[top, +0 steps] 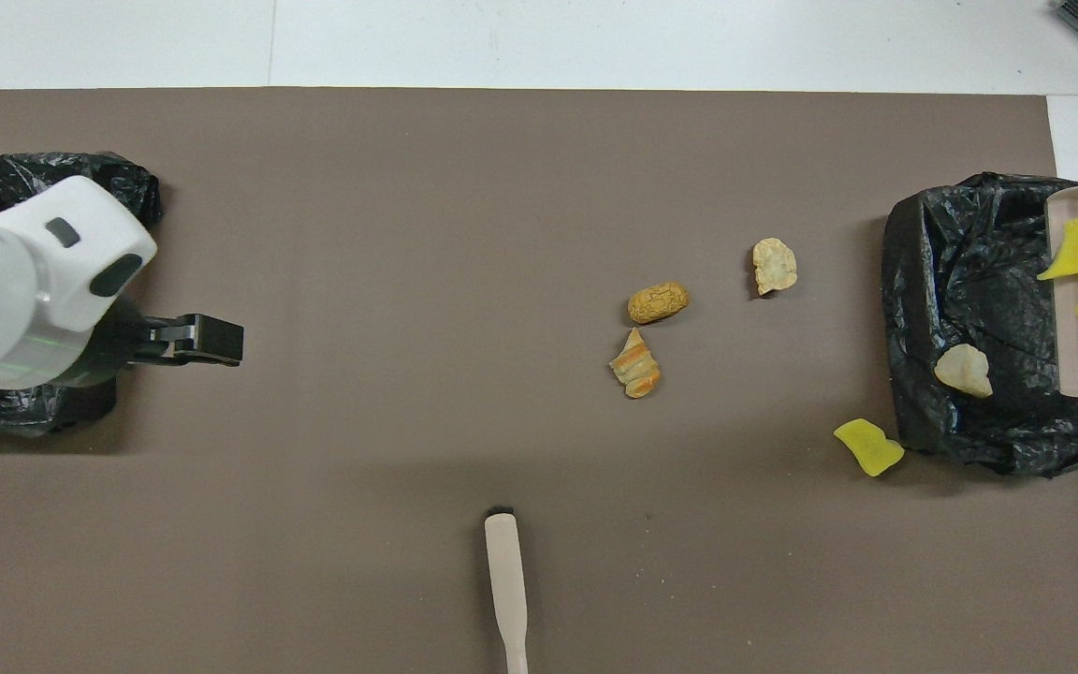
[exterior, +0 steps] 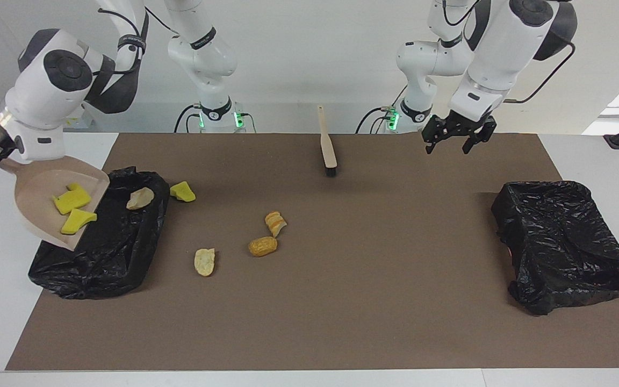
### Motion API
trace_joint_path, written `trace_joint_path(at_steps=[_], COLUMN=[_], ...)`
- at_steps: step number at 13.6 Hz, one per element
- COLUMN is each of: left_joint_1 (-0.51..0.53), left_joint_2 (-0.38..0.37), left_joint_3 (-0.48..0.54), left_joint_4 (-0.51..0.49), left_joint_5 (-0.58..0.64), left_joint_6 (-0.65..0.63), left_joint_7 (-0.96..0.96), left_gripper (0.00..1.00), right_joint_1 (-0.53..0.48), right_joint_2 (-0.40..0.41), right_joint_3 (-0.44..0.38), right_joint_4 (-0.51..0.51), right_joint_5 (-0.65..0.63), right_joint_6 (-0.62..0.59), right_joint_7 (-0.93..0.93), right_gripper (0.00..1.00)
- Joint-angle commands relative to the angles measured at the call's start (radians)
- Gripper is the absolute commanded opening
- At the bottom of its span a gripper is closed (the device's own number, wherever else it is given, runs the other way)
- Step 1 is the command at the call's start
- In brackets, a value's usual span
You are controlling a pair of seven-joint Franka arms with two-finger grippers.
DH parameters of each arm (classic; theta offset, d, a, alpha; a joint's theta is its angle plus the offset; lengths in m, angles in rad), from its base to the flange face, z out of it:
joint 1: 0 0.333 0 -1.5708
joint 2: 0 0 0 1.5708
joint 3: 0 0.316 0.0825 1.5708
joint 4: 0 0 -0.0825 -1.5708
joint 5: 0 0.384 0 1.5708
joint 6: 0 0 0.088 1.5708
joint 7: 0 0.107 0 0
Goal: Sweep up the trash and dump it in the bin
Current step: 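Tip the dustpan over the black bin with the right gripper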
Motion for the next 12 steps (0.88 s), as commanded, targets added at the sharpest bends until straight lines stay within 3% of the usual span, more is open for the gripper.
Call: trace_joint_path(at_steps=[1, 7, 8, 12], left_joint_1=[0.076, 0.115, 0.116, 0.119], left_joint_2=[0.026, 0.052, 0.061, 0.086], left_joint_3=[-0.010, 0.005, 0.005, 0.007], left_joint_4=[0.138, 0.252, 0.278, 0.304], left_joint_5=[0.018, 0.015, 0.015, 0.024], left_joint_6=[-0.132, -0.268, -0.293, -0.307], left_joint_7=[0.124, 0.186, 0.186, 0.195], left_gripper=[1.00, 1.00, 1.00, 1.00], right_joint_1=[-0.016, -0.047, -0.048, -0.058], right_joint_2=[-0.057, -0.061, -0.055, -0.049], right_joint_3=[0.000, -0.003, 0.000, -0.005], right_joint_4=[-0.077, -0.089, -0.088, -0.089], right_joint_5=[-0.038, -0.037, -0.035, 0.095], right_joint_6=[0.058, 0.165, 0.191, 0.287], right_joint_7=[-0.028, -0.218, -0.318, -0.534], right_gripper=[0.00, 0.00, 0.00, 0.00])
